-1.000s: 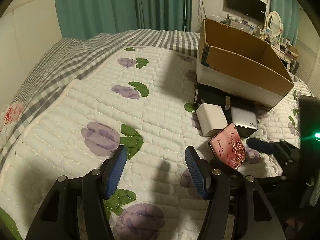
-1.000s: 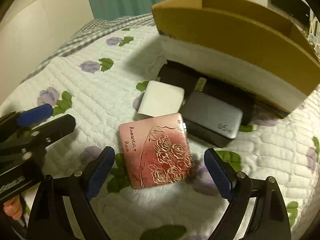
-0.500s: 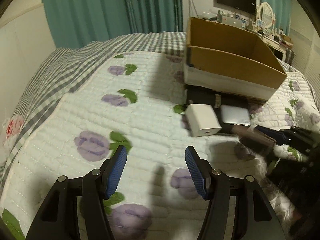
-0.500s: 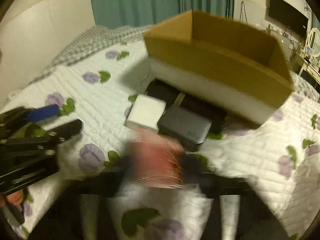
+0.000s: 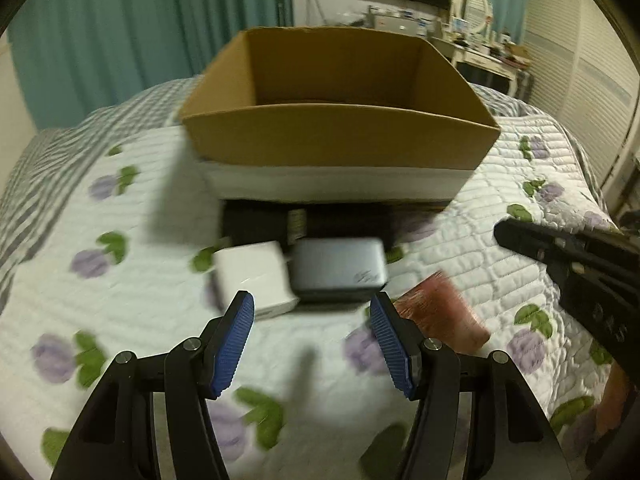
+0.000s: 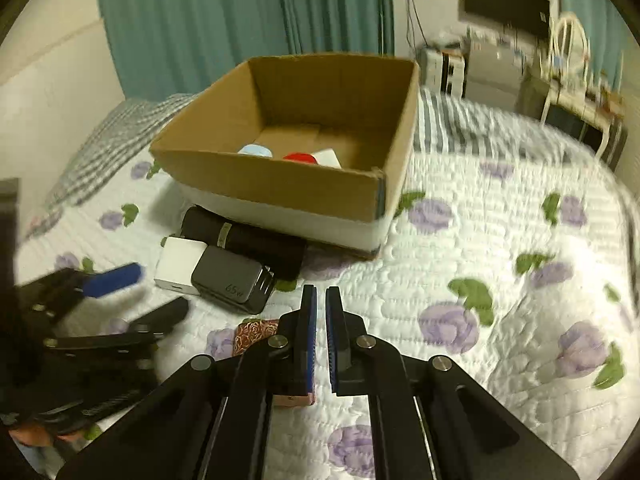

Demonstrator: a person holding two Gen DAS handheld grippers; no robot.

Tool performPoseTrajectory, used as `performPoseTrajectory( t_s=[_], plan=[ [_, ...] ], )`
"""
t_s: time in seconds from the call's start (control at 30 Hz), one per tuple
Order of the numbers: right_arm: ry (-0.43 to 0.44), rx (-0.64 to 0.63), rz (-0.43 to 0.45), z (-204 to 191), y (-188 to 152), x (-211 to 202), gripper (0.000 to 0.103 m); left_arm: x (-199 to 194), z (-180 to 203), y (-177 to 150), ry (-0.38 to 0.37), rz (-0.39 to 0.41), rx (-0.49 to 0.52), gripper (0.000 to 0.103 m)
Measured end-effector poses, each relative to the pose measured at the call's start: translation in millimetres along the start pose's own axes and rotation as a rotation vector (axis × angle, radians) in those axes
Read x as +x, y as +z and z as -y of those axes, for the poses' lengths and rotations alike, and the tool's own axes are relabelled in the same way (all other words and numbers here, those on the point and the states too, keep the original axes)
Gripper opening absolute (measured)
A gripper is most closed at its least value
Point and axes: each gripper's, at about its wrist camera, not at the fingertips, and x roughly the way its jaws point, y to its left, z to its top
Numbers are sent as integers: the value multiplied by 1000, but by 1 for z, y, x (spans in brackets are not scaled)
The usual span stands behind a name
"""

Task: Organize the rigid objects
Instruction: 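Grasp the gray power bank with the left tool while the right tool holds the card case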

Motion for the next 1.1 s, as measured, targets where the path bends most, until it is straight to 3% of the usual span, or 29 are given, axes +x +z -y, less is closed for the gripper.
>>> performPoseTrajectory(
  t_s=[0.1,0.23,0.33,0.53,0.6,0.73,0.93,1.0,1.07,1.1],
  plan=[
    [-35,6,-19,1,-3,7,7,15,4,5,-27,-17,-10,63],
    [-44,47,-10,7,-4,7,57,36,4,4,-46,-45,-19,65],
    [-59,66,-24,9,-4,13,57,39,6,6,-53,-29,-11,70],
    [-85,76,-64,9,-6,28,57,63,15,13,-2,-7,55,71],
    [-97,70,-67,8,-7,29,57,62,13,12,-15,2,51,69],
    [-104,75,-57,10,-8,28,57,51,-2,10,-93,-1,-10,69],
    [-49,9,-44,-5,-12,24,57,-2,-24,-7,-84,52,-56,68],
    [-38,-29,-60,-15,-17,28,60,-15,-30,-13,-57,75,-67,68],
    [-32,-76,-78,-28,-25,32,76,-26,-39,-20,-44,75,-94,68],
    [-22,-93,-83,-32,-28,34,78,-28,-43,-24,-40,75,-109,68]
  ],
)
